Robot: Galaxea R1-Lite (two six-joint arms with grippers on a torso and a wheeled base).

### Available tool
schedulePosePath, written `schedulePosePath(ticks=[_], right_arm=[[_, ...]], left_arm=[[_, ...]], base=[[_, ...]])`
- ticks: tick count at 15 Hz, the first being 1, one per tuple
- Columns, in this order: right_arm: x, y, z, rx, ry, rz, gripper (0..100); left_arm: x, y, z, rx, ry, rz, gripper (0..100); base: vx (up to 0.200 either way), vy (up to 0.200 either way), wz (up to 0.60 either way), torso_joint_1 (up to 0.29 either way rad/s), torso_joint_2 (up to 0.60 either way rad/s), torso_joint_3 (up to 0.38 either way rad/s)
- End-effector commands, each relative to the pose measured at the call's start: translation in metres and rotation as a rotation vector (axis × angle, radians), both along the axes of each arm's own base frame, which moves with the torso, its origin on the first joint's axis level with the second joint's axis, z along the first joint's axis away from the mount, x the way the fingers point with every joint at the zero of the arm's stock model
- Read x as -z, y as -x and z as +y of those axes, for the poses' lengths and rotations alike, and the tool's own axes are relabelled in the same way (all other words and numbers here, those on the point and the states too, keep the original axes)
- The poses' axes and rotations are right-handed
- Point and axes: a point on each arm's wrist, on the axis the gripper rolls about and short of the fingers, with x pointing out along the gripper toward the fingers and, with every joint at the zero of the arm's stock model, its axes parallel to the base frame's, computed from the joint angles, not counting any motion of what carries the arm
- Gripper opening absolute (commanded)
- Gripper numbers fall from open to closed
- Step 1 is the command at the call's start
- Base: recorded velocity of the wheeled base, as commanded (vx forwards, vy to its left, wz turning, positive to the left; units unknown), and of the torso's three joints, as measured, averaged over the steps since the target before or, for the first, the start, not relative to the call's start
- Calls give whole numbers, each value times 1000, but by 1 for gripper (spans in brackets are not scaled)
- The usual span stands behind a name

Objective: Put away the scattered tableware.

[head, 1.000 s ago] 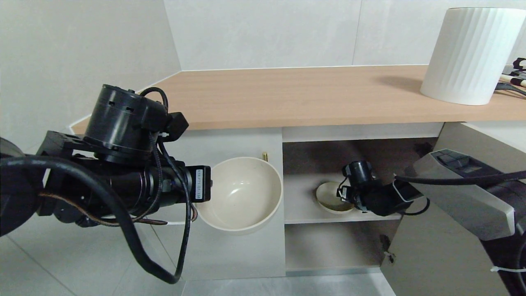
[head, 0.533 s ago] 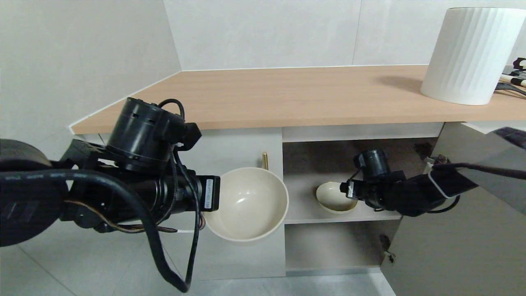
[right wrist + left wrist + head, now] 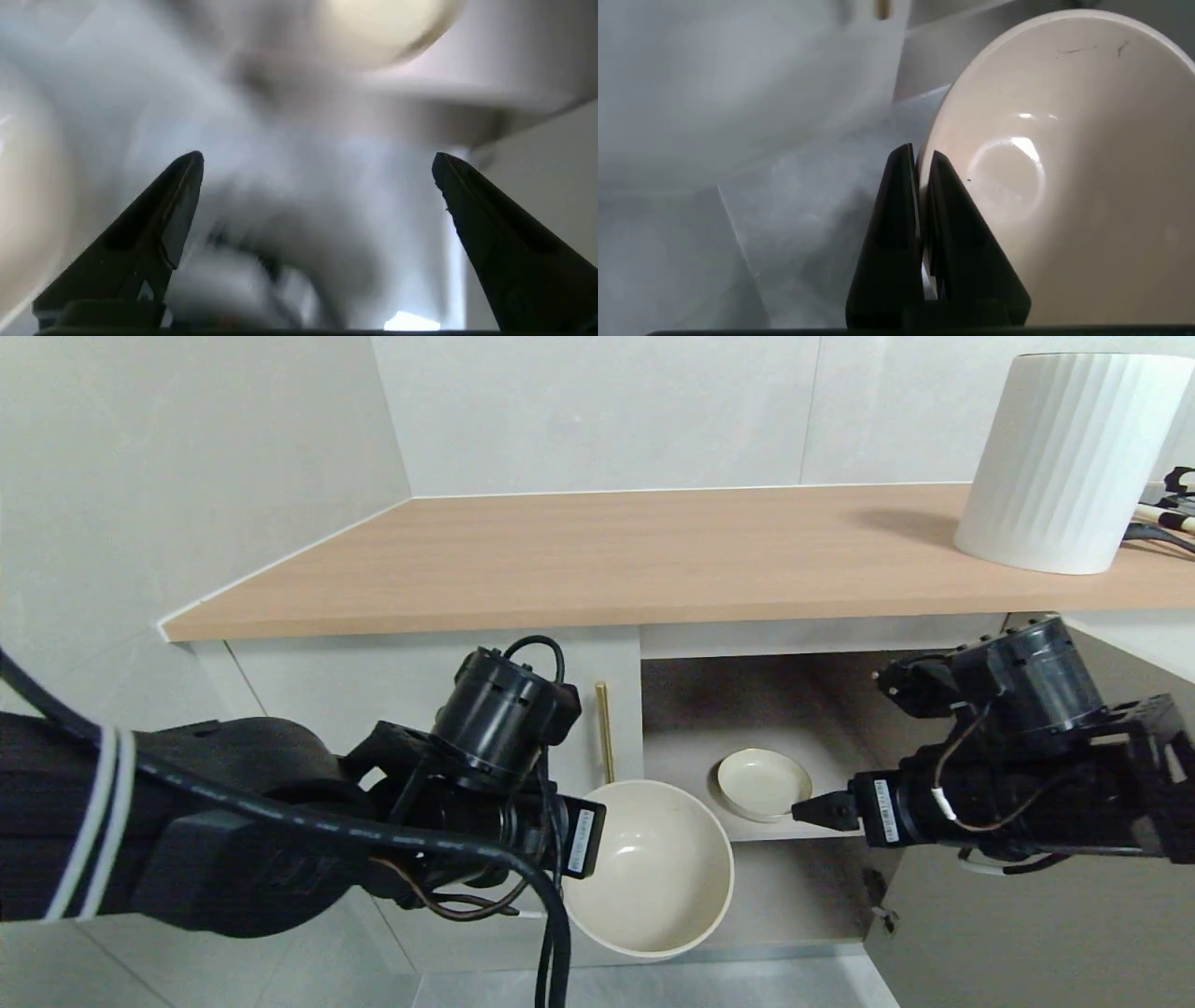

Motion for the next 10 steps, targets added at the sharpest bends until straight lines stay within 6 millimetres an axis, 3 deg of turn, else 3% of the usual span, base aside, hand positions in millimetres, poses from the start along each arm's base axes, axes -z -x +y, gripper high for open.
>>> schedulePosePath(ticks=[1,5,10], right_arm=[[-34,26,-3,-61,-60,-70,100],[-26,35,12,-130,-44,-38,100],[1,23,31,-152,12,49,100]], left_arm=[[22,-4,-19,28,-31,18,0],[28,-4,-29,27,-38,-9,0],[15,3,-28,20,-16,-46,0]], base=[[0,0,0,0,0,0],[0,0,0,0,0,0],[0,0,0,0,0,0]])
